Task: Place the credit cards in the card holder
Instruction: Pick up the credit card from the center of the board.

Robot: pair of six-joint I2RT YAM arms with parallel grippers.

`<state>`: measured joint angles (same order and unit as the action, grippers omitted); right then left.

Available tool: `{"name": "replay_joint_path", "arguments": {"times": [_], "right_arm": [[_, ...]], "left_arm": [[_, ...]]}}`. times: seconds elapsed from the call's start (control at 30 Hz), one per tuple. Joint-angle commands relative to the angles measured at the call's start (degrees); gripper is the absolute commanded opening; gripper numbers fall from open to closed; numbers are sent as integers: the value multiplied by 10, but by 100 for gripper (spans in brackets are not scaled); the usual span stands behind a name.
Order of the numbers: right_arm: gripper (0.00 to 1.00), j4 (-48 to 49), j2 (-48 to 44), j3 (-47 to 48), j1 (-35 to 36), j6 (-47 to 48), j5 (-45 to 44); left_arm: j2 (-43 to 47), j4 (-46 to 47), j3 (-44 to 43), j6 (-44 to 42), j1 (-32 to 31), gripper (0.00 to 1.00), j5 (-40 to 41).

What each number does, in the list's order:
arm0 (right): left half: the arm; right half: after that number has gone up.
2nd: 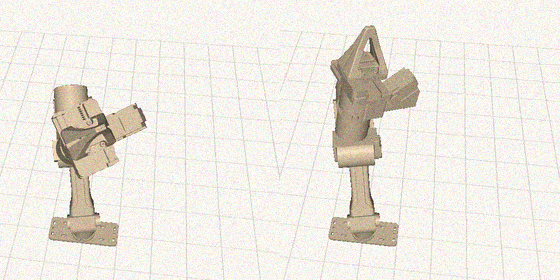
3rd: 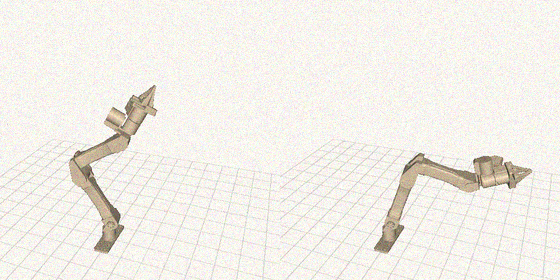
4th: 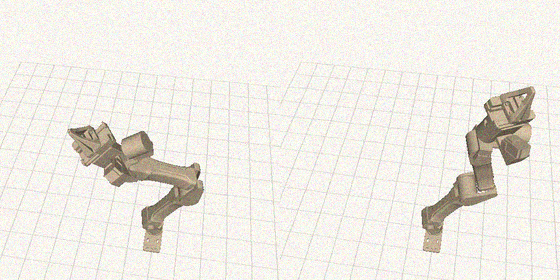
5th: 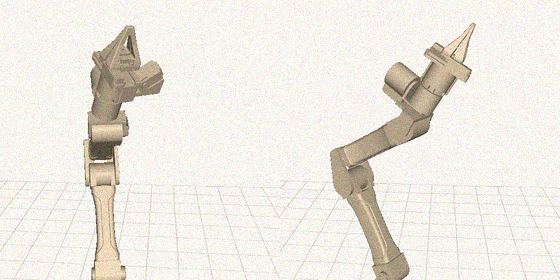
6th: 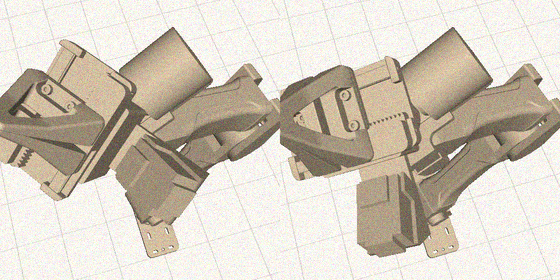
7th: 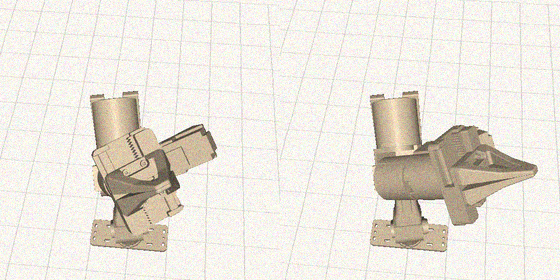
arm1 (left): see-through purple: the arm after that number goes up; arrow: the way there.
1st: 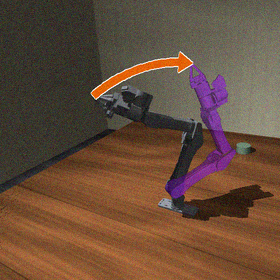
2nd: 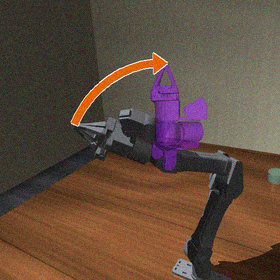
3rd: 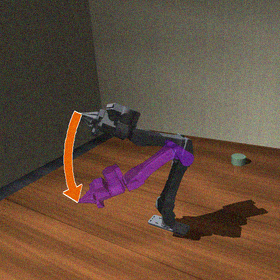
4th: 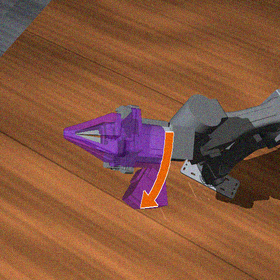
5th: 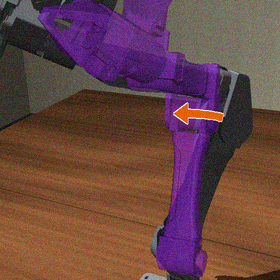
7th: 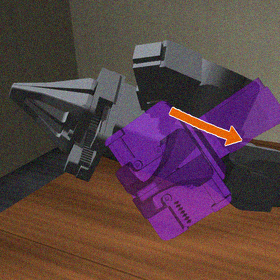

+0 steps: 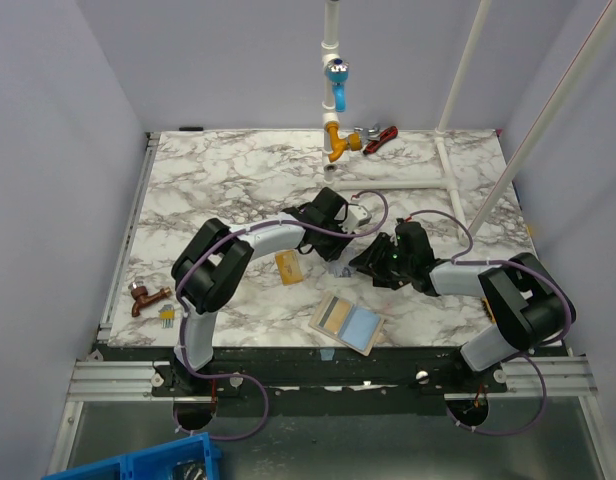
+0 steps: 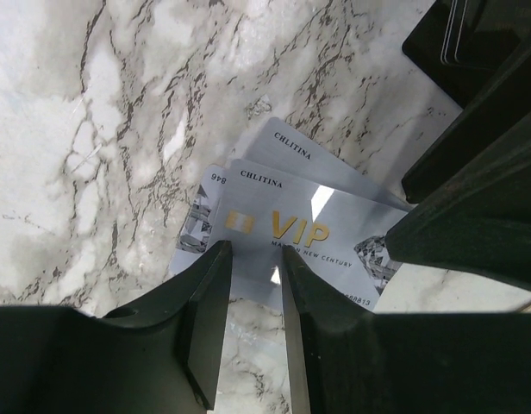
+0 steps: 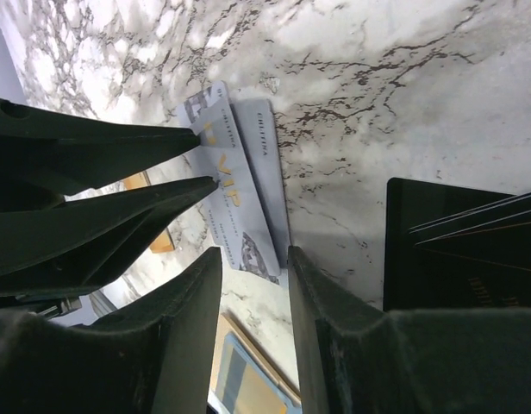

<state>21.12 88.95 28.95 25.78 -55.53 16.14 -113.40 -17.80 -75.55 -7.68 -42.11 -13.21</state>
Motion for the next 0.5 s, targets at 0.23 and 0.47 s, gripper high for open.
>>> {"name": "replay_joint_path", "arguments": {"times": [0.23, 0.47], "right_arm": [[38, 55, 19, -15, -1, -40, 44], [36, 68, 41, -20, 0, -49, 61]], "left_arm": [[-58, -27, 37, 5, 4, 30, -45], [-57, -36, 39, 6, 4, 28, -50]]}}
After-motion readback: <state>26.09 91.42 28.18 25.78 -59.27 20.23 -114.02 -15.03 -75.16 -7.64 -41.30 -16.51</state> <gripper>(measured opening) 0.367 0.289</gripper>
